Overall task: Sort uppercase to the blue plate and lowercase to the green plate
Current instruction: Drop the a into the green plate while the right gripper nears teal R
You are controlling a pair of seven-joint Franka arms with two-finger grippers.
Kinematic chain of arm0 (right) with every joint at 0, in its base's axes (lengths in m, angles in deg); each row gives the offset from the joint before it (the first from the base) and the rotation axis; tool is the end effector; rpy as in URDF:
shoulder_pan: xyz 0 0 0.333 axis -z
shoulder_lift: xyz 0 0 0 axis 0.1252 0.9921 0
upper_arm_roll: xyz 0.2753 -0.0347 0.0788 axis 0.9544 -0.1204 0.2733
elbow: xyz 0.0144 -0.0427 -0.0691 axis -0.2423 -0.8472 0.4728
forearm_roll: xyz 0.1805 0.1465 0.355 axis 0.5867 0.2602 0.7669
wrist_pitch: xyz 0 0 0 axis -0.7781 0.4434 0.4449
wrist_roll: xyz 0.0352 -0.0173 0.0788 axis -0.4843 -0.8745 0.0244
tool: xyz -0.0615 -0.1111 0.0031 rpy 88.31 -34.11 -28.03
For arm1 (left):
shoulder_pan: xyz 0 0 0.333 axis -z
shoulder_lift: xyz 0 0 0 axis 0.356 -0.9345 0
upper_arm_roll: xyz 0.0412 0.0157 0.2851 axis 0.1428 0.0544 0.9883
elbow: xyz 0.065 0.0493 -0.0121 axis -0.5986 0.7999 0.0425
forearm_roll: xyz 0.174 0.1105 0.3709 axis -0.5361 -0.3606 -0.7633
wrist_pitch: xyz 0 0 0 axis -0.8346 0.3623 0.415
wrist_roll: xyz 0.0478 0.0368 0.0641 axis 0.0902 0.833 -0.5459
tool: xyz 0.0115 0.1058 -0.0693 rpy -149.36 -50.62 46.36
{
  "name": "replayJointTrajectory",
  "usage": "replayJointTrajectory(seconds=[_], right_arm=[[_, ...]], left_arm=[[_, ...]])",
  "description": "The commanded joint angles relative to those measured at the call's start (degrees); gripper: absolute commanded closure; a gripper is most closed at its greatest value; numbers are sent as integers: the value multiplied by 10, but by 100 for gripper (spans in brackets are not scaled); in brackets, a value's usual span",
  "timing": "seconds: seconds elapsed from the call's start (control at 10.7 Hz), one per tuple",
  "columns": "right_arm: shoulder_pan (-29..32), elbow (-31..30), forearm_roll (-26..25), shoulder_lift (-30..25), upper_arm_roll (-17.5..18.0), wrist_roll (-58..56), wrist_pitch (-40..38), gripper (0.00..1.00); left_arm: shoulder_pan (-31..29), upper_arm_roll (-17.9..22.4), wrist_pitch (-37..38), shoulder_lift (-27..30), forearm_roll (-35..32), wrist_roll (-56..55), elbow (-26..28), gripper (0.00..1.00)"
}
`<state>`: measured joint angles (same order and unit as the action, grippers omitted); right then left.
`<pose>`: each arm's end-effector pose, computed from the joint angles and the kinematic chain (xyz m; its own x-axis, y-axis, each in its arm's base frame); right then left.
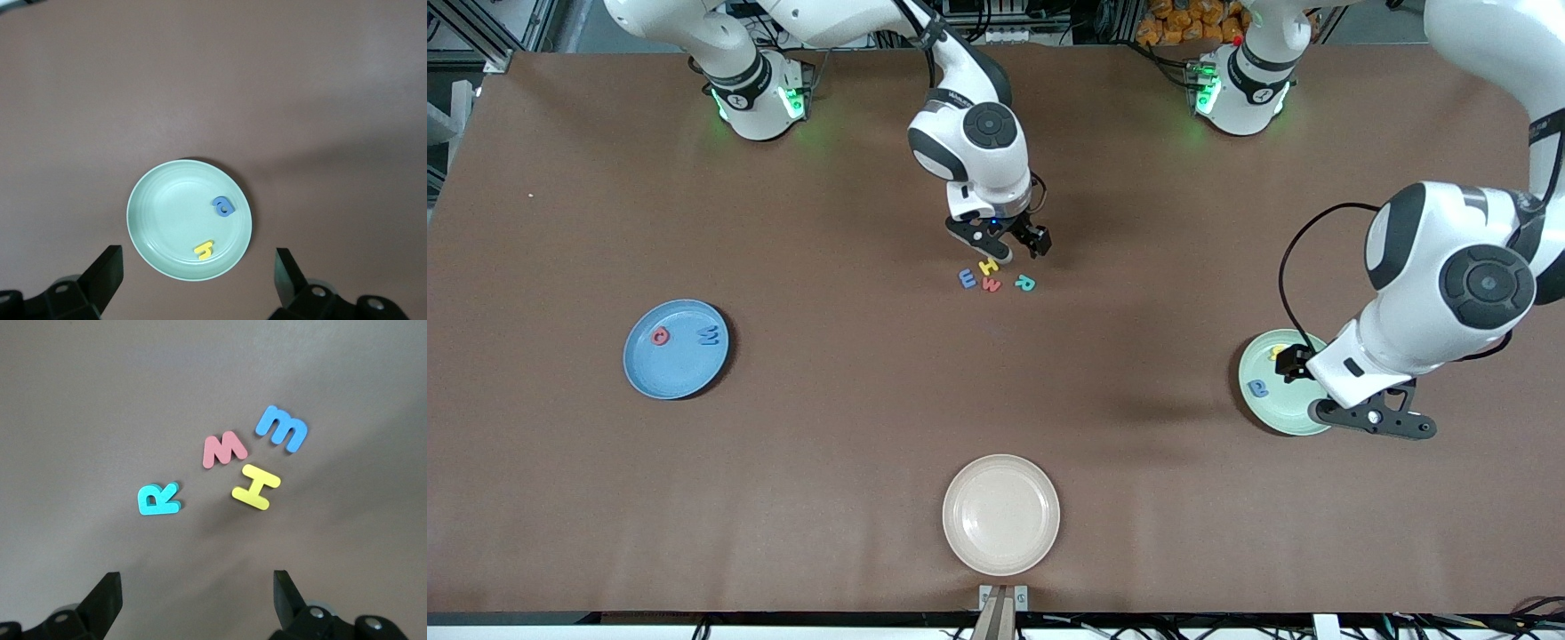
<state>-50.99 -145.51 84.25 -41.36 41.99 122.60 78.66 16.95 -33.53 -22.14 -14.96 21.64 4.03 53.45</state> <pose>0.3768 0.5561 0.1760 0.8112 -0.5808 -0.0674 -0.5846 -0.8084 -0.0690 0.6896 -0.1166 0.3903 0.9716 -0.2363 0.0111 -0.2333 -0.9649 -0.1204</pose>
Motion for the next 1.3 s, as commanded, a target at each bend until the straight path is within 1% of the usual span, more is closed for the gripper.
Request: replayJointTrajectory(seconds=[0.0,0.09,0.19,0.37,0.65,0.84,1.02,1.12,1.21], right_arm=[[-25,52,-16,42,-33,23,-1,0],[-33,60,-28,53,-49,22,-2,0],[-34,67,-51,62,-51,24,-1,0],[-34,86,-53,70,-64,25,-3,0],[-52,141,-53,116,-81,38,-3,0],[-53,141,-58,119,-87,35,-3,0],[-59,142,-69,127,-87,33,-3,6],[-59,142,-70,128,-87,30,-3,7],[-59,141,-70,129,-87,27,-3,13]], left_arm=[[-3,-5,32,41,19,15,2,0],[-8,-7,32,48,30,18,1,0],[-10,-5,32,53,57,12,2,0],[-10,-2,33,58,69,7,2,0],[-12,0,34,71,69,6,2,0],[-18,0,34,72,72,7,2,0],[-30,-1,35,75,72,8,1,0],[-39,-1,35,78,72,8,1,0],[-41,-1,35,83,72,8,1,0]])
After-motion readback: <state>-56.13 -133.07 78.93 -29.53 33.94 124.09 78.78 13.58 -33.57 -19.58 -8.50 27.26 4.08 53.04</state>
